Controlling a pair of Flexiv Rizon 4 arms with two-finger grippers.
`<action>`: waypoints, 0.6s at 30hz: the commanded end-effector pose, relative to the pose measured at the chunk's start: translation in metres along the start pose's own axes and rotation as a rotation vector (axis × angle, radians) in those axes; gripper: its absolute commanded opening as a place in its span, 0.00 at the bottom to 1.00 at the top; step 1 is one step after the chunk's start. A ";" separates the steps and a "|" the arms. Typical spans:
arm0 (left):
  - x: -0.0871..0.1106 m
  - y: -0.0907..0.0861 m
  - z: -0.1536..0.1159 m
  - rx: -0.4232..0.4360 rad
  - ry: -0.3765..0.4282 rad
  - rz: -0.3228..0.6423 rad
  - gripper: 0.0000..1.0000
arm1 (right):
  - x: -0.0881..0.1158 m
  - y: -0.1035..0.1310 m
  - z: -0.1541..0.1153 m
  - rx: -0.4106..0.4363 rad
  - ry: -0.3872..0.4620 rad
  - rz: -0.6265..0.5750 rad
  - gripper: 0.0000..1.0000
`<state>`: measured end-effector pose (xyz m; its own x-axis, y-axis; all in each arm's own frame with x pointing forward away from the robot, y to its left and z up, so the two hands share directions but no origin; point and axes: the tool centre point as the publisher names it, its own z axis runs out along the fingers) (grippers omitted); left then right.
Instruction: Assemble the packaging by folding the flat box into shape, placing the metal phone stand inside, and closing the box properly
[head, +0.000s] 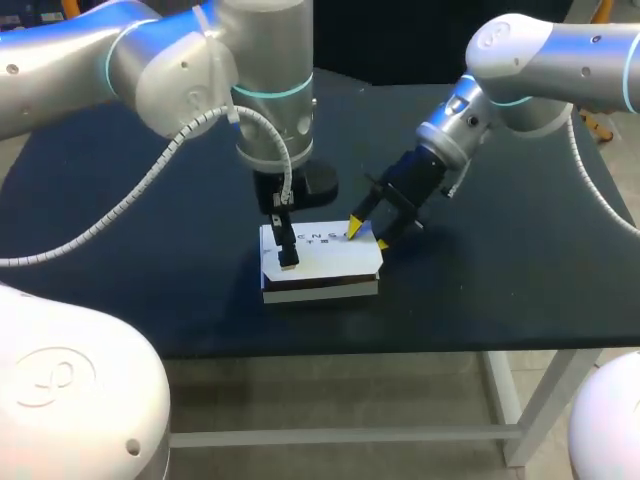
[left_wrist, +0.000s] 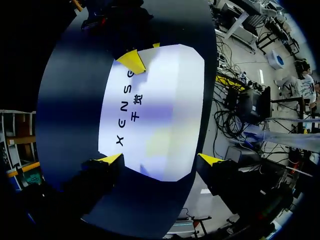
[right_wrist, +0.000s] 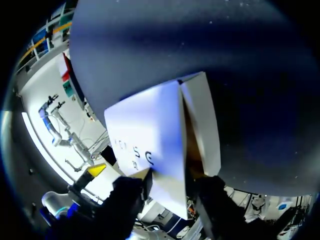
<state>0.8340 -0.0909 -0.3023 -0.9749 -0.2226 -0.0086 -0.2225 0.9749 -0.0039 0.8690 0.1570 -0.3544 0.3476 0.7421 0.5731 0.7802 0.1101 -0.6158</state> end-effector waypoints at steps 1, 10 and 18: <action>-0.006 0.004 0.008 0.021 0.024 0.000 0.98 | -0.002 0.003 0.000 0.005 -0.001 0.000 0.45; -0.009 0.003 0.016 0.044 0.023 0.003 0.82 | -0.002 0.003 0.000 0.005 -0.001 0.000 0.45; -0.003 0.002 0.020 0.059 0.010 0.014 0.78 | -0.002 0.003 0.000 0.005 -0.001 0.000 0.44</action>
<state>0.8412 -0.0889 -0.3215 -0.9783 -0.2070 0.0126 -0.2073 0.9764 -0.0610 0.8690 0.1572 -0.3544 0.3475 0.7421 0.5733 0.7802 0.1103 -0.6157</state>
